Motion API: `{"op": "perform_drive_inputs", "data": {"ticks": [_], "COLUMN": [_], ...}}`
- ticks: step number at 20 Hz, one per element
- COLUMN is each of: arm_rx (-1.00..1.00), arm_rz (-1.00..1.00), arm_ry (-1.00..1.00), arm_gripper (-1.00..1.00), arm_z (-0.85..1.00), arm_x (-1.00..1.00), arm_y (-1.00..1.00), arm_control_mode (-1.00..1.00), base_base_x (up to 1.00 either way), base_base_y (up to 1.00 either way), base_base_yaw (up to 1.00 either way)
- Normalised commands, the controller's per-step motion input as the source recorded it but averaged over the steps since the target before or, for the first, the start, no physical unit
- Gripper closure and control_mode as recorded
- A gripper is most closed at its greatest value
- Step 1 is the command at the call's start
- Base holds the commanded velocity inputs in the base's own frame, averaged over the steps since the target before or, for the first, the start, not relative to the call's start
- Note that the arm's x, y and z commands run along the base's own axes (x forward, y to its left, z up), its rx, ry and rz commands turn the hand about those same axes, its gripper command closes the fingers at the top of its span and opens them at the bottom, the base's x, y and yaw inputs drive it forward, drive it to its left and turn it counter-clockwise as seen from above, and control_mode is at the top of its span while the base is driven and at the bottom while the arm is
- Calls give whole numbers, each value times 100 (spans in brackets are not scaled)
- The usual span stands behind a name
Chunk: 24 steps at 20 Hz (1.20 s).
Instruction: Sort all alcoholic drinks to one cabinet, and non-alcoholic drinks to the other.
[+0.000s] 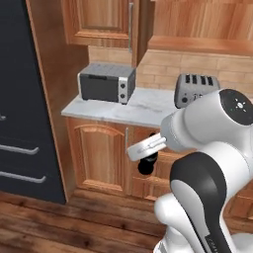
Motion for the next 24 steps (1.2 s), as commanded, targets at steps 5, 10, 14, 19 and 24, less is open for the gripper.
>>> {"op": "perform_drive_inputs", "data": {"ticks": [5,10,14,19,24], "arm_rx": [0,0,0,0,0], "arm_rz": [0,0,0,0,0], "arm_ry": [0,0,0,0,0], "arm_gripper": [100,100,100,100,100], "arm_z": [0,0,0,0,0], "arm_x": [0,0,0,0,0], "arm_y": [0,0,0,0,0], "arm_control_mode": [100,100,100,100,100], "base_base_x": [15,14,23,33,47], "base_base_y": [-31,-43,-46,-51,-41], "base_base_yaw": [-38,-37,-36,-30,-23]}}
